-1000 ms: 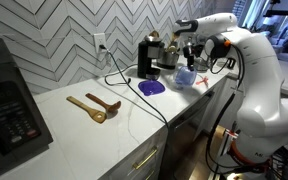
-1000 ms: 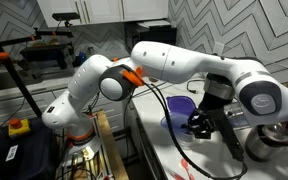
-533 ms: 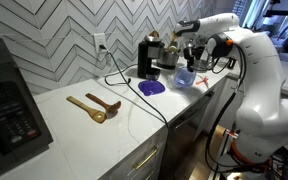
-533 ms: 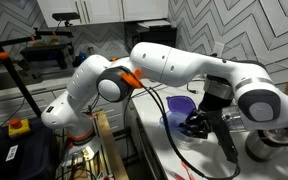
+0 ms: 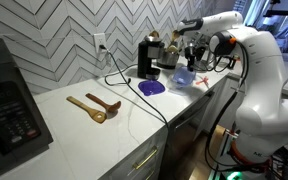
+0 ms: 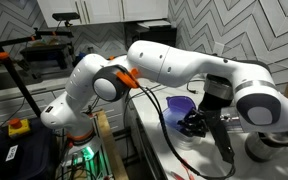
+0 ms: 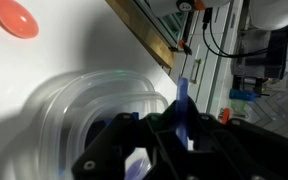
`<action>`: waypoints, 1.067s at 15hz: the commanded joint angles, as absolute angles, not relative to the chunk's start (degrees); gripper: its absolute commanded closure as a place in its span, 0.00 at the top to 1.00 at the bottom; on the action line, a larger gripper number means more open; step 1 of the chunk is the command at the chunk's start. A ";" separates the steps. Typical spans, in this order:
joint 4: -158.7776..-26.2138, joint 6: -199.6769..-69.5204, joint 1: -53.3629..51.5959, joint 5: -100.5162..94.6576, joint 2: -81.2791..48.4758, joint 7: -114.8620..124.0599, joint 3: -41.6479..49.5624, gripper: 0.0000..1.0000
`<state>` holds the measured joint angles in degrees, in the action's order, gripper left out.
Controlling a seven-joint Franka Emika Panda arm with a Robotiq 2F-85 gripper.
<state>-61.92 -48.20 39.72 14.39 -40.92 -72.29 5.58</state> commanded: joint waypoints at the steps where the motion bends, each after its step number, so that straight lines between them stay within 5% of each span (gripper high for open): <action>1: -62.79 -48.20 42.23 17.51 -39.22 -70.08 4.60 0.02; 16: -51.44 -48.33 43.67 17.11 -42.68 -60.62 4.05 0.02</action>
<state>-53.84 -48.30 43.33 18.79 -40.65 -62.36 5.37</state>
